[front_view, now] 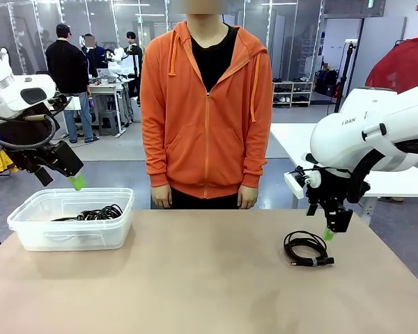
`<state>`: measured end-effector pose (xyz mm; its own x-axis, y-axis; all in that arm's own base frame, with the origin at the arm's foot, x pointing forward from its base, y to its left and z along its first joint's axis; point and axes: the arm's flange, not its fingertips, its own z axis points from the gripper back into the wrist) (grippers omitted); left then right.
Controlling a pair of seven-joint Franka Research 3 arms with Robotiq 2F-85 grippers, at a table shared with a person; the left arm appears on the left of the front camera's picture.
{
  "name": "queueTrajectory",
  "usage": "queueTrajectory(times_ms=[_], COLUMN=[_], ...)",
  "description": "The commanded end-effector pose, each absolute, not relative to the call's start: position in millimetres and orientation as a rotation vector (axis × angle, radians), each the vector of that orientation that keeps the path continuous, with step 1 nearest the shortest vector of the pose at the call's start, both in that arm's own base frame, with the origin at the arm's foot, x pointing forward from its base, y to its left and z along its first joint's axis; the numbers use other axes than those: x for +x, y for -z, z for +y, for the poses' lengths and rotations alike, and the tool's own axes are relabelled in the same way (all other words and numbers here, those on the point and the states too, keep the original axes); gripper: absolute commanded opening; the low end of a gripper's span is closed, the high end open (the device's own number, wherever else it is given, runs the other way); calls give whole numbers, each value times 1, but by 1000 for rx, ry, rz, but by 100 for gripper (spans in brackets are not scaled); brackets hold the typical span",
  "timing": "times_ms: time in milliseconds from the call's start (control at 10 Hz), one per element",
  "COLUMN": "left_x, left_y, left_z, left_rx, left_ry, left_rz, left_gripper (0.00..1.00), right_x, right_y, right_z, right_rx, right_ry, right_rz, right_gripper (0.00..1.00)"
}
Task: Organize and store the cables.
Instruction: Place the USB Extension Cable into the Organizing box.
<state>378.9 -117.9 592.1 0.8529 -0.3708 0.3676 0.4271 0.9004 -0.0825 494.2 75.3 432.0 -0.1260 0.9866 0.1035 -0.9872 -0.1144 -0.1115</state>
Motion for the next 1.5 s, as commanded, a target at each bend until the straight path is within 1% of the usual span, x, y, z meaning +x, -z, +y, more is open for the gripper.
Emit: queueTrajectory(times_ms=[0, 200, 600, 900, 1400], left_x=[381, 381, 381, 381, 381], left_y=[-597, -597, -597, -597, -597], left_z=[-119, -119, -119, -119, -119], left_rx=[-167, -167, -167, -167, -167], left_ry=[406, 406, 406, 406, 406], left_rz=[-338, -338, -338, -338, -338], left_gripper=[100, 100, 100, 100, 100], right_x=[494, 502, 505, 510, 515], right_y=[-432, -401, -357, -332, -308], right_z=[74, 71, 69, 71, 71], right_rx=[5, -14, 35, 81, 42], right_ry=[-1680, -1656, -1649, -1641, -1630], right_rz=[-173, -145, -115, -76, -94], right_gripper=[100, 100, 100, 100, 100])
